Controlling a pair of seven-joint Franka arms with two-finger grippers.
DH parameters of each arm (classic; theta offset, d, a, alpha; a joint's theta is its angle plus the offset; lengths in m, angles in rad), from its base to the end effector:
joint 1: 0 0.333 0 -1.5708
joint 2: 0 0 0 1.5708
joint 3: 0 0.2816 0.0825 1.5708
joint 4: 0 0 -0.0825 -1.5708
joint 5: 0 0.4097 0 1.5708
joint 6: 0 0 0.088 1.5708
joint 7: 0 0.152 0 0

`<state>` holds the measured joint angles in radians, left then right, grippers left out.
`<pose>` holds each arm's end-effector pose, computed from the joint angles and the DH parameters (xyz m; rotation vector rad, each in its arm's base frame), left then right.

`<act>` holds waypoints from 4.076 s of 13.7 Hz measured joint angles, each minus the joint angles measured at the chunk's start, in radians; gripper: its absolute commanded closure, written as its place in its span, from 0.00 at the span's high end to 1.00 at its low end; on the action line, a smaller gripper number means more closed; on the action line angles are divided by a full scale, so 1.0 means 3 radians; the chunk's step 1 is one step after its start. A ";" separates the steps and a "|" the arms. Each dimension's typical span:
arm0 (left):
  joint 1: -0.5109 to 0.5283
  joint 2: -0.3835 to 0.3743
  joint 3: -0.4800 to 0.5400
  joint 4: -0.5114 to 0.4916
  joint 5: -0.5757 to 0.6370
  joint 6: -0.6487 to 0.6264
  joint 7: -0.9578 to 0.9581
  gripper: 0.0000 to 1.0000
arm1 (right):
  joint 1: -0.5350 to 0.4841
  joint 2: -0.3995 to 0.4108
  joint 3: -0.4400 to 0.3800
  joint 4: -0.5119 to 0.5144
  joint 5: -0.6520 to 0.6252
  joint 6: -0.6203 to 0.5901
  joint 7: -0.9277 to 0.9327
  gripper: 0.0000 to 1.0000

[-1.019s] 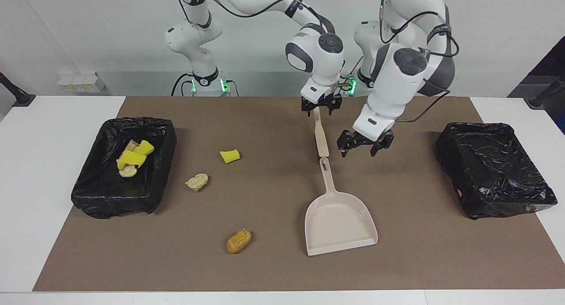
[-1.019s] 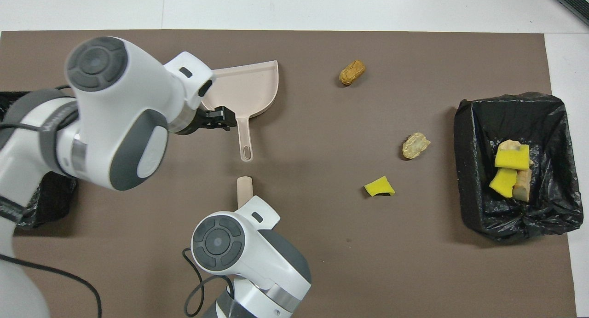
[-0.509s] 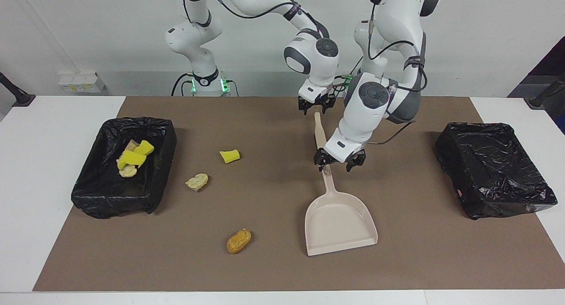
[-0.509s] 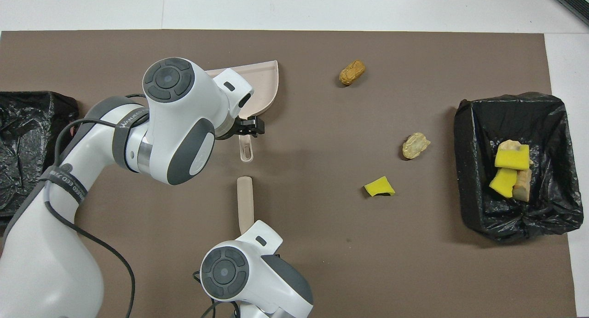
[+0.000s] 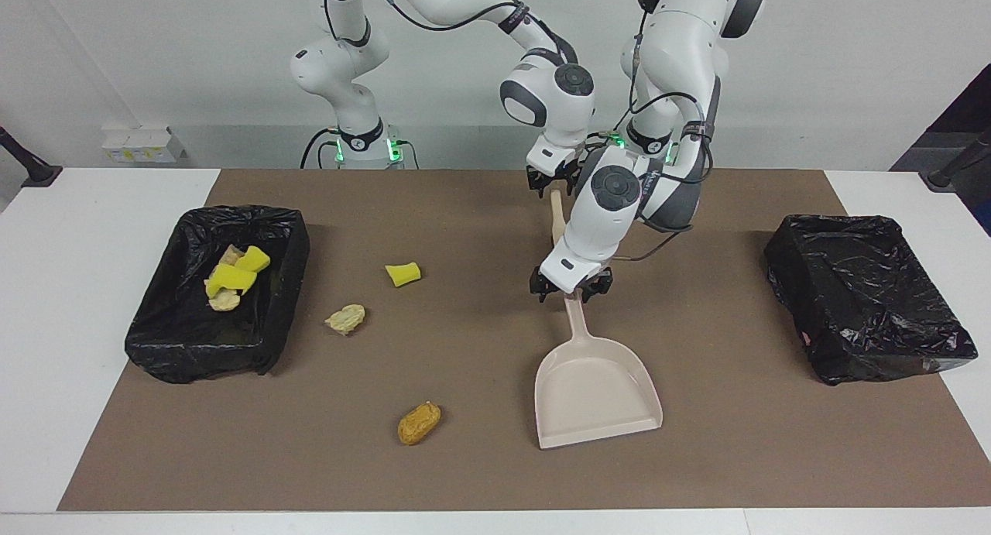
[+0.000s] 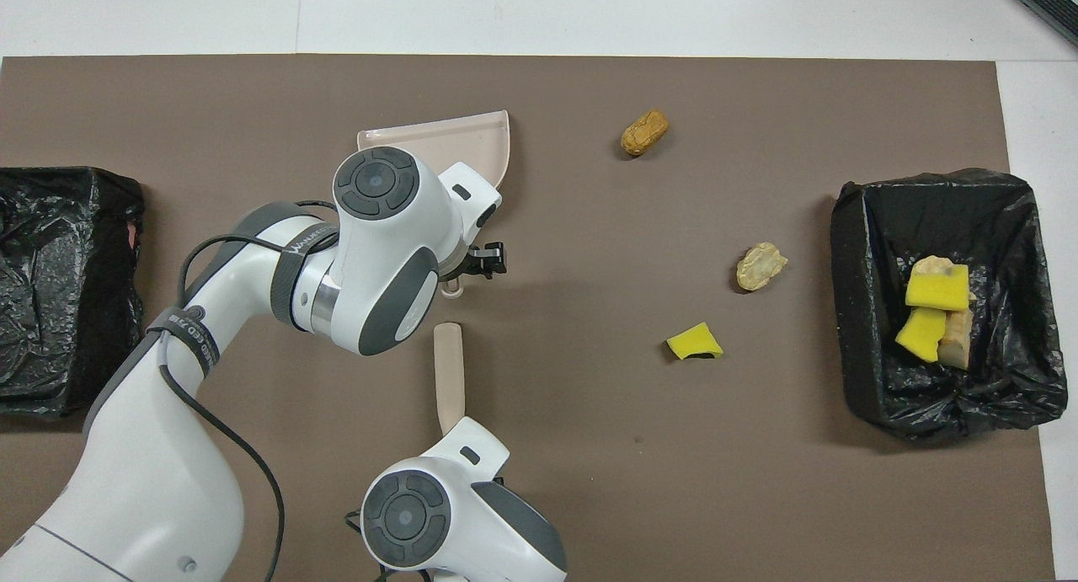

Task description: Sweep and dump trash in bin

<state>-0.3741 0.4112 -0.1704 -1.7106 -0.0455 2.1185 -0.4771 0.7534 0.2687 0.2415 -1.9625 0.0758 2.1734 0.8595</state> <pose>0.5722 -0.3454 0.2657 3.0463 -0.0452 -0.0769 0.3261 0.5137 0.2448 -3.0982 -0.1303 0.2031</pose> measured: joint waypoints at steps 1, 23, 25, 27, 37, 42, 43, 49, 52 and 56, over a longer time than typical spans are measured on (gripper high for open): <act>0.0001 -0.0003 0.0008 0.0008 0.0000 -0.0024 0.0000 0.00 | -0.0001 0.0000 -0.0001 0.0000 0.0000 0.0011 0.0000 0.26; 0.1047 -0.0895 0.0142 -0.0072 0.0273 -0.1220 0.3566 0.00 | -0.1465 -0.1221 -0.0054 -0.0550 -0.0153 -0.1196 -0.0277 0.00; 0.1099 -0.0952 0.0143 -0.0227 0.0284 -0.1222 0.4158 0.00 | -0.1652 -0.1221 -0.0056 -0.0620 -0.0390 -0.1196 -0.0455 0.00; 0.1100 -0.1081 0.0129 -0.0467 0.0291 -0.1179 0.4393 0.00 | -0.1853 -0.1216 -0.0055 -0.0659 -0.0558 -0.1205 -0.0666 0.00; 0.0814 -0.1459 0.0021 -0.1408 0.0295 -0.0381 0.4337 0.00 | -0.2321 -0.0986 -0.0049 -0.0757 -0.1067 -0.1181 -0.1148 0.00; 0.0764 -0.1473 0.0021 -0.1421 0.0296 -0.0355 0.4328 0.00 | -0.2334 -0.0906 -0.0043 -0.0851 -0.1239 -0.1060 -0.1148 0.00; 0.0718 -0.1476 0.0020 -0.1430 0.0301 -0.0356 0.4359 0.00 | -0.2325 -0.0892 -0.0033 -0.0859 -0.1237 -0.1059 -0.1148 0.00; 0.0455 -0.1535 0.0014 -0.1555 0.0317 -0.0365 0.4441 0.00 | -0.1815 -0.0643 -0.0001 -0.0793 -0.0643 -0.0792 -0.1026 0.00; 0.0455 -0.1565 0.0024 -0.1686 0.0319 -0.0295 0.4442 0.00 | -0.1560 -0.0442 0.0005 -0.0424 -0.0310 -0.0783 -0.0998 0.00; 0.0435 -0.1676 0.0023 -0.1882 0.0319 -0.0231 0.4439 0.00 | -0.1393 -0.0251 0.0007 0.0044 -0.0050 -0.0942 -0.0989 0.00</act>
<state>-0.2437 -0.0916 -0.1635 -2.2753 0.0504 2.0493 0.8545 0.3354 0.1934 0.2436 -1.9494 0.0607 1.8908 0.5628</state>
